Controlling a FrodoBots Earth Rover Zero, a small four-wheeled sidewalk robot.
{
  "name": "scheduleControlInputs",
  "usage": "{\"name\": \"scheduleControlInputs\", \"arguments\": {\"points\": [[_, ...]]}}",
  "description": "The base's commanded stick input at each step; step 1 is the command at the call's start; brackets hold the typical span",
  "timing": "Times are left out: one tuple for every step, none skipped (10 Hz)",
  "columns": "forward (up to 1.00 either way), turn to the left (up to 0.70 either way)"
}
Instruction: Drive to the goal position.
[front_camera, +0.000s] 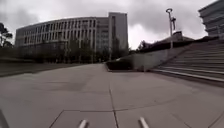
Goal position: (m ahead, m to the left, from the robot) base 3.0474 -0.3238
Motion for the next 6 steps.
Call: {"name": "scheduleControlInputs", "arguments": {"points": [[1.00,0.00],[1.00,0.00],[1.00,0.22],[1.00,0.40],[1.00,0.40],[1.00,0.32]]}}
